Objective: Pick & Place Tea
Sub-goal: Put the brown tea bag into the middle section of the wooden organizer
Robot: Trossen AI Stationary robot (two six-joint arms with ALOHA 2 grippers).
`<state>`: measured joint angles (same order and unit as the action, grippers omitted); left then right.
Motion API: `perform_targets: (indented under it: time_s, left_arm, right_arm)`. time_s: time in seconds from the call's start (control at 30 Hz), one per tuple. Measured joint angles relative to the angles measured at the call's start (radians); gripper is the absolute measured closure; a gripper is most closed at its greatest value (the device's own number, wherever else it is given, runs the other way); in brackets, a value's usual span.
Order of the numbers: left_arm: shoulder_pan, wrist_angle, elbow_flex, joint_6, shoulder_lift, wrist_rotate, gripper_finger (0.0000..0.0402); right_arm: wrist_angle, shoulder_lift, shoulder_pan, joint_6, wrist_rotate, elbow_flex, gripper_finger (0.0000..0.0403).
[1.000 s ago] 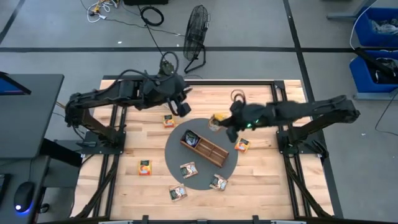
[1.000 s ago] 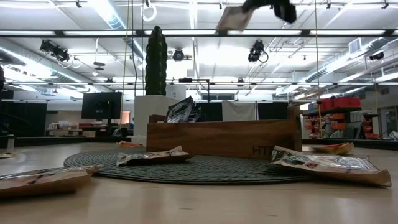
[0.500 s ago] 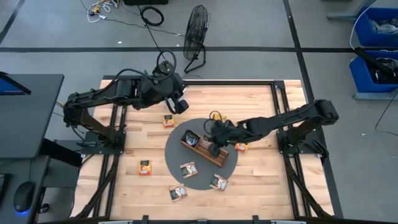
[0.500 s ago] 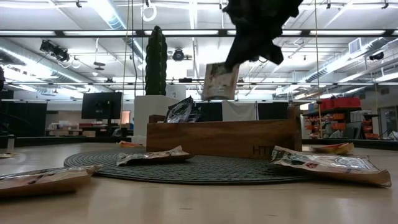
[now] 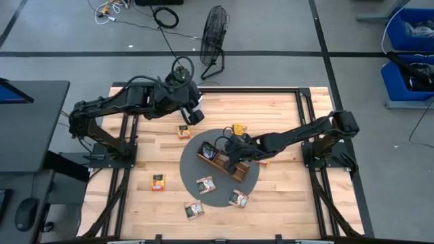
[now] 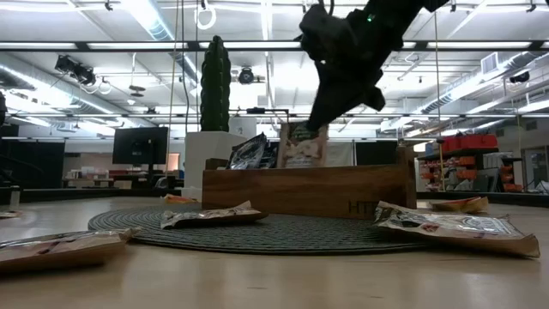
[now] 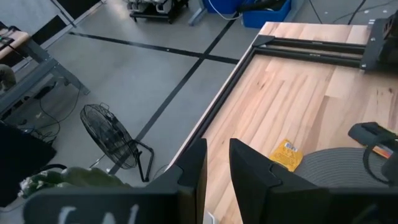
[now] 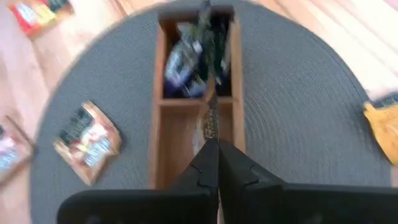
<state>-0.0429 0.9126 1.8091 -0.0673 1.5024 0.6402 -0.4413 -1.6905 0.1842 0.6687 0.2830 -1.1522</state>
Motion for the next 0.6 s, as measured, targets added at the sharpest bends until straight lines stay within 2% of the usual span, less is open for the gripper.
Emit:
perform_targets:
  time_s: [0.33,0.6]
  left_arm:
    - [0.000,-0.012,0.000,0.000,0.000,0.000,0.0328]
    - [0.000,-0.018,0.000,-0.013,0.000,0.000,0.0328]
  right_arm:
    - [-0.008,-0.019,-0.005,-0.024,0.021,0.000,0.0403]
    - [-0.019,-0.019,-0.007,-0.023,-0.022,0.001,0.0387]
